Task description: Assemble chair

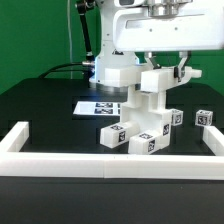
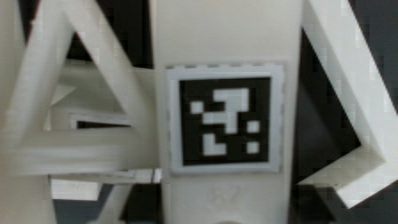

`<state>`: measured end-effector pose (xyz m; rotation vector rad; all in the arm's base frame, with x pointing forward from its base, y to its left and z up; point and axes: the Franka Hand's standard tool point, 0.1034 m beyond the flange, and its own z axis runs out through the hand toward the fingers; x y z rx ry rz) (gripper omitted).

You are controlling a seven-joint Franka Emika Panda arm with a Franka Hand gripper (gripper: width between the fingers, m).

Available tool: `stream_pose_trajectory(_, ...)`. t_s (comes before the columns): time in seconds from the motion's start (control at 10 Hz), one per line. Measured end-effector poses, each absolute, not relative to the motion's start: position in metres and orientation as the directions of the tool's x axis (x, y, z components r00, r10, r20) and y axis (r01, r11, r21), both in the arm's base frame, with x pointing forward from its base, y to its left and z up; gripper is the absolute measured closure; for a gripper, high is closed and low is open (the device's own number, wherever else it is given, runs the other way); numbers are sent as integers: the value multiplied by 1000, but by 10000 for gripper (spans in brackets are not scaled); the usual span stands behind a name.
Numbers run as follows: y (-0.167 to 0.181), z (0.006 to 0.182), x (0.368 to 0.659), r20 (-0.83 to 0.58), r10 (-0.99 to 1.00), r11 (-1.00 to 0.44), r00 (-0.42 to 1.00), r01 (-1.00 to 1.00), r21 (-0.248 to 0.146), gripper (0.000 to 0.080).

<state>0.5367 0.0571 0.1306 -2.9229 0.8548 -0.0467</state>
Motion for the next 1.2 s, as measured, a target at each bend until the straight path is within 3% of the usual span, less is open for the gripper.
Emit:
stream_pose_trajectory(0.9,54,131,538,-11,-615,-784,789,-612,-106,508)
stream_pose_trajectory(1.1,56,130,537,-32,-725,-682,688,-723,-108,508)
stream_pose_trajectory(1.2,56,130,537,-28,-700,-708,714,-698,-110,508)
